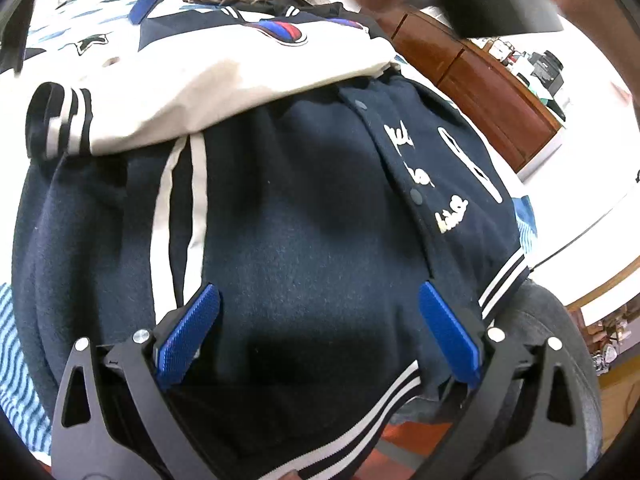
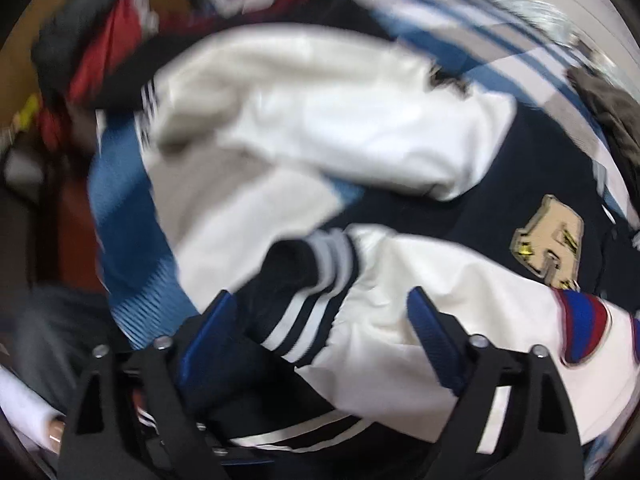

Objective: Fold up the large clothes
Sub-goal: 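Carry the sleeve across the jacket body and lay it down with the right gripper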

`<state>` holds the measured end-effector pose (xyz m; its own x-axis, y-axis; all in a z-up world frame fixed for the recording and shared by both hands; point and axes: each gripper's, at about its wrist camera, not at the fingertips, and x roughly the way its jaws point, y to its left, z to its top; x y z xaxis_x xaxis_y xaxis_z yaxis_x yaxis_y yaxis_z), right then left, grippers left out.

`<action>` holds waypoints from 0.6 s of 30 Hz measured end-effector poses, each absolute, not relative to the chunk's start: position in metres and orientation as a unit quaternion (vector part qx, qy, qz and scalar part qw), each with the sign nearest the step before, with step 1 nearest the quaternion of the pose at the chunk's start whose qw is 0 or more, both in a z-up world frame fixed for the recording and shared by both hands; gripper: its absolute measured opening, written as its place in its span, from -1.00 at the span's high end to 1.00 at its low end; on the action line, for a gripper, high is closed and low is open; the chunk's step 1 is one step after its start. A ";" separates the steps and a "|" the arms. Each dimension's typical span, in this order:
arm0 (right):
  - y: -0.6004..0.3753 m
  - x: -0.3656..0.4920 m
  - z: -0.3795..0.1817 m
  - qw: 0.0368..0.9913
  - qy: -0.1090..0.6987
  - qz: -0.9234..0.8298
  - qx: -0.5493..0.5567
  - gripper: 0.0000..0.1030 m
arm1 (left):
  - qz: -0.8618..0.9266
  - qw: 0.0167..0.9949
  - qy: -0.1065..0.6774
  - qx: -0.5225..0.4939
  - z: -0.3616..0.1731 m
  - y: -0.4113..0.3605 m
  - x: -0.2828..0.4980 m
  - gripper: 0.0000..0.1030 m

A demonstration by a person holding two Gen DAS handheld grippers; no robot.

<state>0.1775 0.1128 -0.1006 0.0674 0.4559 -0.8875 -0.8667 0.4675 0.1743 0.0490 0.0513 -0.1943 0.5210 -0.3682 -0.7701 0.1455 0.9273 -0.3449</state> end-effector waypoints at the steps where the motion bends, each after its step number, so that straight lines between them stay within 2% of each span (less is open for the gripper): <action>1: 0.099 0.182 -0.093 0.711 0.490 0.470 -0.181 -0.84 | -0.148 0.864 0.467 -0.120 -0.194 0.051 0.049 -0.88; 4: 0.065 0.197 -0.092 0.732 0.495 0.447 -0.138 -0.89 | -0.148 0.862 0.470 -0.119 -0.195 0.051 0.049 -0.88; 8: 0.032 0.206 -0.123 0.741 0.521 0.407 -0.121 -0.89 | -0.145 0.861 0.477 -0.102 -0.200 0.047 0.049 -0.88; 11: 0.015 0.210 -0.149 0.738 0.543 0.395 -0.069 -0.89 | -0.145 0.860 0.480 -0.094 -0.203 0.046 0.048 -0.88; 18: 0.033 0.229 -0.192 0.738 0.568 0.365 -0.017 -0.90 | -0.147 0.859 0.481 -0.094 -0.205 0.046 0.046 -0.88</action>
